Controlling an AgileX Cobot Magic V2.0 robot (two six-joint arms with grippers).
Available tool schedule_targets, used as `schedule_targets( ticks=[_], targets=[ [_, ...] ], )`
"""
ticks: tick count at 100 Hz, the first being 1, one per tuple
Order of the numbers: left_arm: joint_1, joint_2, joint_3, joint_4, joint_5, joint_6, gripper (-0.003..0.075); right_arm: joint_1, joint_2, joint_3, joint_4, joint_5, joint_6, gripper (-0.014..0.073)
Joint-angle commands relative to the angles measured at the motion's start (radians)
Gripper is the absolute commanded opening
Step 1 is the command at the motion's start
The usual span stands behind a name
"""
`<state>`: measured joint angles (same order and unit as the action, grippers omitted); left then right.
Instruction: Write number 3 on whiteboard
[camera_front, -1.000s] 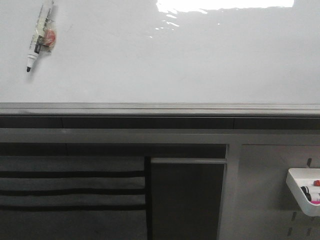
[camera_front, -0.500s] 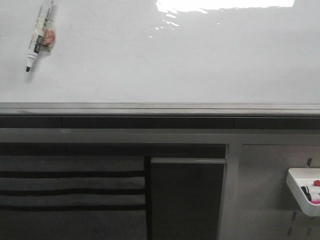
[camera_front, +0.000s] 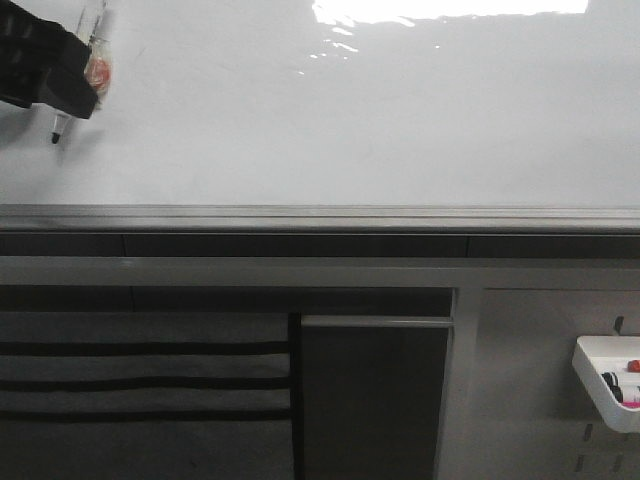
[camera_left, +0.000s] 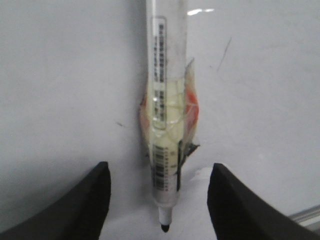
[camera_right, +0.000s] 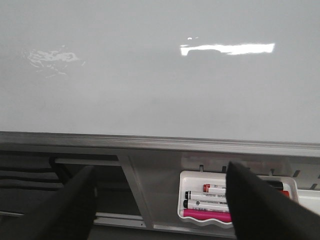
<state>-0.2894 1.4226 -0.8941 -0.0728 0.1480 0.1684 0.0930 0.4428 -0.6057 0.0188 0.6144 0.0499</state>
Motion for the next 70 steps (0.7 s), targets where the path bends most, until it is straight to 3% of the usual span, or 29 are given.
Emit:
schedule_targets(
  ticks=[1, 19, 54, 70],
  targets=[
    [-0.008, -0.007, -0.038, -0.006, -0.102, -0.002, 0.0386, 0.000, 0.012, -0.035, -0.002, -0.072, -0.009, 0.0477],
    [-0.008, 0.017, -0.038, -0.006, -0.114, -0.002, 0.0369, 0.000, 0.012, -0.035, -0.002, -0.072, -0.009, 0.0477],
    [-0.008, 0.017, -0.038, -0.006, -0.105, -0.002, 0.0078, 0.000, 0.012, -0.035, -0.002, -0.068, -0.009, 0.0477],
    [-0.008, -0.012, -0.038, -0.004, -0.002, 0.001, -0.0007, 0.000, 0.012, -0.060, 0.024, -0.013, -0.009, 0.0477]
  ],
)
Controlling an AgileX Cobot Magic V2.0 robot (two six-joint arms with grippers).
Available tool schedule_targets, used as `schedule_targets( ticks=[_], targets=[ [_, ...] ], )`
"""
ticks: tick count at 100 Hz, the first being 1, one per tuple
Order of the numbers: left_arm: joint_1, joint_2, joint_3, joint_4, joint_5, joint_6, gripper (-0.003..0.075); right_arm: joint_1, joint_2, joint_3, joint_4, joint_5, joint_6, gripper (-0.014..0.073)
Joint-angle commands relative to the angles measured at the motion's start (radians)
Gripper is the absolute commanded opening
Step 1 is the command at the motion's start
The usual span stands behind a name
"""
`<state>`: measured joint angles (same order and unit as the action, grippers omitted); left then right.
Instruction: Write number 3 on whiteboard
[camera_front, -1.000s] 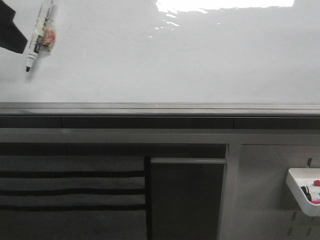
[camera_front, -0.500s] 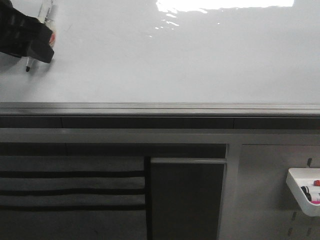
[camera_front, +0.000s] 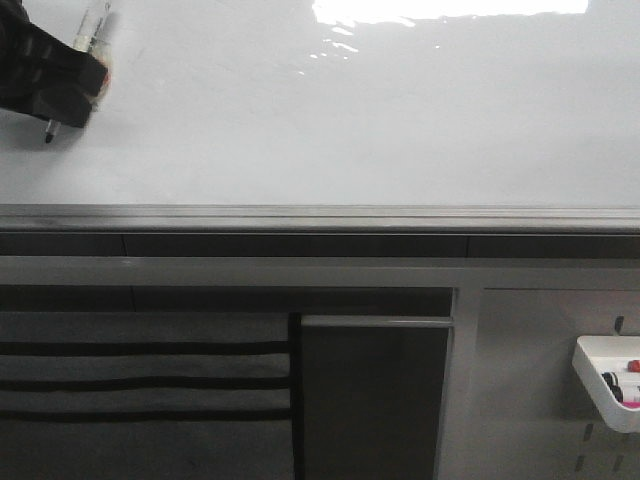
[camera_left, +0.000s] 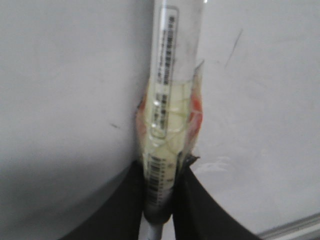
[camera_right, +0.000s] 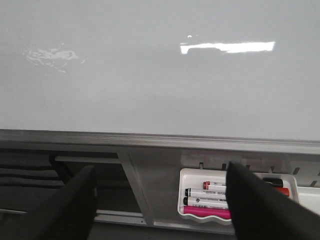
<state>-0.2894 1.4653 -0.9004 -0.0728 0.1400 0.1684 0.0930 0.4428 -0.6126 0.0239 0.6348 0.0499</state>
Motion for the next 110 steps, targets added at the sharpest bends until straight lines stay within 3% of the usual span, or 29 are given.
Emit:
schedule_targets(
  ticks=[1, 16, 41, 64, 86, 110],
  targets=[
    [-0.008, -0.061, -0.032, -0.004, 0.022, 0.003, -0.0011, 0.000, 0.012, -0.055, 0.021, -0.021, -0.009, 0.0477],
    [-0.017, -0.163, -0.032, -0.004, 0.234, 0.083, -0.0018, 0.000, 0.017, -0.128, 0.126, 0.089, -0.079, 0.0477],
    [-0.156, -0.398, -0.061, -0.079, 0.628, 0.320, -0.0018, 0.000, 0.157, -0.227, 0.570, 0.318, -0.539, 0.0477],
    [-0.338, -0.469, -0.129, -0.307, 0.899, 0.513, -0.0018, 0.011, 0.366, -0.314, 0.867, 0.549, -0.956, 0.0477],
    [-0.508, -0.441, -0.140, -0.322, 0.914, 0.540, -0.0018, 0.175, 0.489, -0.396, 0.871, 0.539, -1.053, 0.0477],
    [-0.533, -0.393, -0.148, -0.322, 0.916, 0.540, -0.0018, 0.446, 0.634, -0.511, 0.738, 0.472, -1.030, 0.0475]
  ],
)
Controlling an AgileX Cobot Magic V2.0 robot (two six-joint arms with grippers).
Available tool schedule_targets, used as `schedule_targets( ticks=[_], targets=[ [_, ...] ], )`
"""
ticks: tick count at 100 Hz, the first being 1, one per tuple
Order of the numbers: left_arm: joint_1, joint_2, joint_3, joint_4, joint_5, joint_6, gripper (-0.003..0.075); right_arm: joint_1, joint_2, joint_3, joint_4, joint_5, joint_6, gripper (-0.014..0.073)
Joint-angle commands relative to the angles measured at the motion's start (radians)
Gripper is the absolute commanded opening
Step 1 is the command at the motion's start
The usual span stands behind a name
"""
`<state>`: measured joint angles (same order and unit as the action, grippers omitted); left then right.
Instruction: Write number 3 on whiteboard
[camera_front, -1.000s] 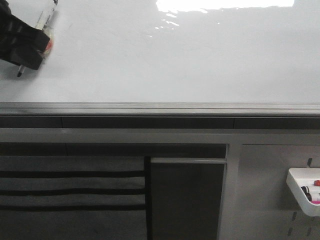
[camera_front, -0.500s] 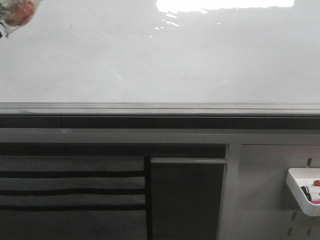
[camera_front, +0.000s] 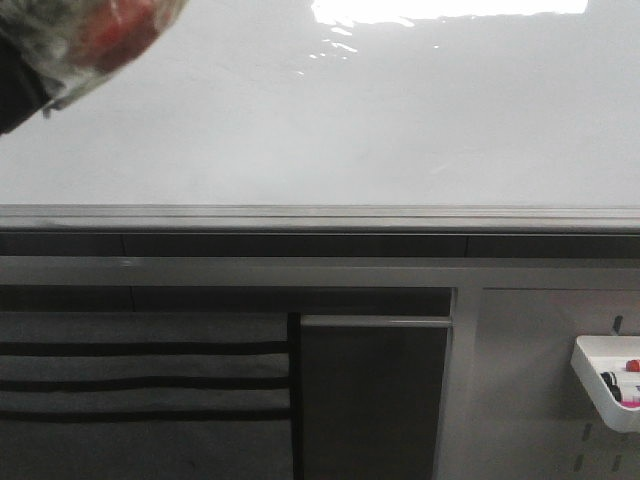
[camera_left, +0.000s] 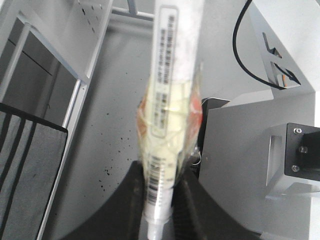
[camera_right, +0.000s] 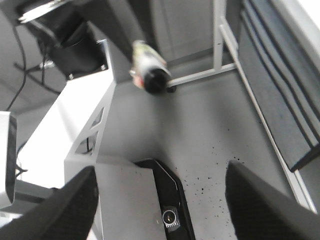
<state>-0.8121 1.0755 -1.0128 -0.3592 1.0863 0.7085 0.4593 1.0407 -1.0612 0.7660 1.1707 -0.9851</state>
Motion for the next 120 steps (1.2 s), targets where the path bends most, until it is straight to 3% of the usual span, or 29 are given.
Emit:
schedule_targets(
  ticks=[1, 13, 27, 51, 68, 91, 110, 120],
  targets=[
    [-0.010, -0.003, -0.036, -0.035, -0.031, 0.000, -0.0018, 0.087, 0.045, -0.066, -0.016, -0.068, 0.012, 0.0475],
    [-0.010, -0.003, -0.036, -0.035, -0.031, 0.000, -0.0018, 0.201, 0.129, -0.135, -0.120, -0.113, 0.070, 0.0458],
    [-0.010, -0.003, -0.036, -0.035, -0.031, 0.000, -0.0018, 0.283, 0.219, -0.206, -0.130, -0.129, 0.074, 0.0455],
    [-0.010, -0.003, -0.036, -0.035, -0.028, 0.000, -0.0018, 0.306, 0.305, -0.249, -0.130, -0.137, 0.074, 0.0445],
    [-0.010, -0.003, -0.036, -0.035, -0.028, 0.000, -0.0018, 0.306, 0.303, -0.255, -0.132, -0.136, 0.074, 0.0319],
    [-0.010, -0.003, -0.036, -0.033, -0.028, 0.000, -0.0018, 0.306, 0.303, -0.269, -0.132, -0.122, 0.074, 0.0213],
    [-0.010, -0.003, -0.036, -0.033, -0.028, 0.000, -0.0018, 0.306, 0.303, -0.269, -0.142, -0.112, 0.074, 0.0026],
    [-0.010, -0.003, -0.036, -0.033, -0.028, 0.000, -0.0018, 0.306, 0.303, -0.269, -0.144, -0.112, 0.074, -0.0032]
  ],
)
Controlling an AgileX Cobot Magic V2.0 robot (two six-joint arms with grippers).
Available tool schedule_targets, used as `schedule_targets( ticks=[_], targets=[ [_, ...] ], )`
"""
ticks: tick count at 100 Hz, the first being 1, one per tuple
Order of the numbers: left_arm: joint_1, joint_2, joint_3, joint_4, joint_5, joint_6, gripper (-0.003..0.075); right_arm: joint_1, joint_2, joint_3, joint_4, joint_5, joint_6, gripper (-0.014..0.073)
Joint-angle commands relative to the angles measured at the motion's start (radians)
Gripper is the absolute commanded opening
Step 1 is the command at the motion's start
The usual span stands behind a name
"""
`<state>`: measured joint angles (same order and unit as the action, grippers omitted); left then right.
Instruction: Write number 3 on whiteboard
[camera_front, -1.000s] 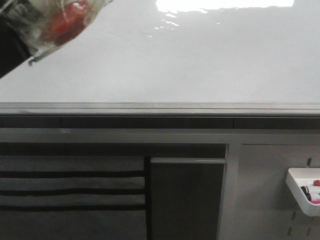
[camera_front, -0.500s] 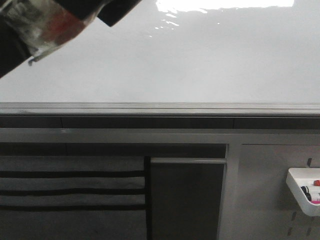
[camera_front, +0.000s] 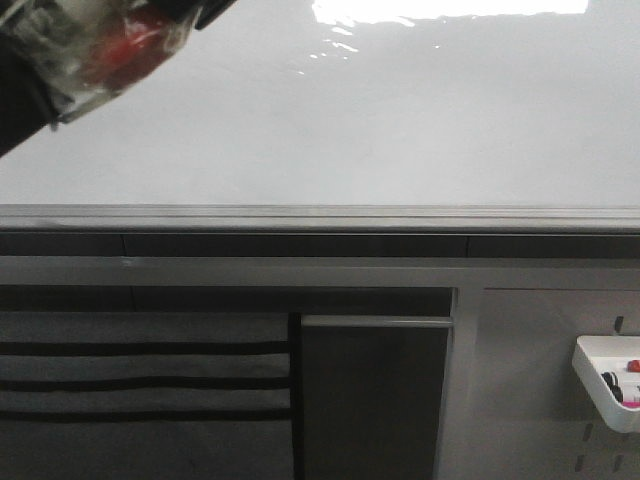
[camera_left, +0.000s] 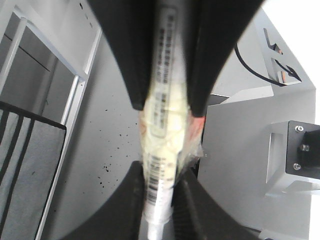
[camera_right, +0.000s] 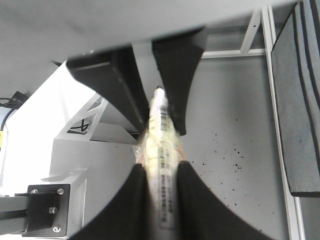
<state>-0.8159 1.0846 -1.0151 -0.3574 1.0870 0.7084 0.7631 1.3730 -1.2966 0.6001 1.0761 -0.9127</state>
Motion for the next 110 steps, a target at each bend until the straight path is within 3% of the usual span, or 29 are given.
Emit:
schedule_targets(
  ticks=[1, 23, 45, 57, 81, 110],
  targets=[
    [-0.006, -0.012, -0.033, -0.035, -0.029, 0.000, -0.0018, 0.002, -0.030, -0.034, 0.023, -0.017, 0.001, -0.0035],
    [-0.006, -0.012, -0.033, -0.033, -0.029, 0.000, 0.0006, 0.002, -0.030, -0.034, 0.023, -0.017, 0.001, -0.0048],
    [-0.003, -0.021, -0.033, 0.080, -0.080, -0.025, 0.0283, 0.002, -0.032, -0.041, -0.047, -0.022, 0.040, -0.0048],
    [0.016, -0.055, -0.033, 0.134, -0.155, -0.088, 0.0367, 0.002, -0.052, -0.054, -0.141, -0.074, 0.143, -0.0048],
    [0.083, -0.155, -0.033, 0.140, -0.179, -0.150, 0.0377, -0.040, -0.133, -0.048, -0.309, -0.131, 0.358, -0.0048],
    [0.262, -0.337, 0.107, 0.143, -0.200, -0.251, 0.0367, -0.327, -0.356, 0.178, -0.333, -0.253, 0.514, -0.0048]
  ],
)
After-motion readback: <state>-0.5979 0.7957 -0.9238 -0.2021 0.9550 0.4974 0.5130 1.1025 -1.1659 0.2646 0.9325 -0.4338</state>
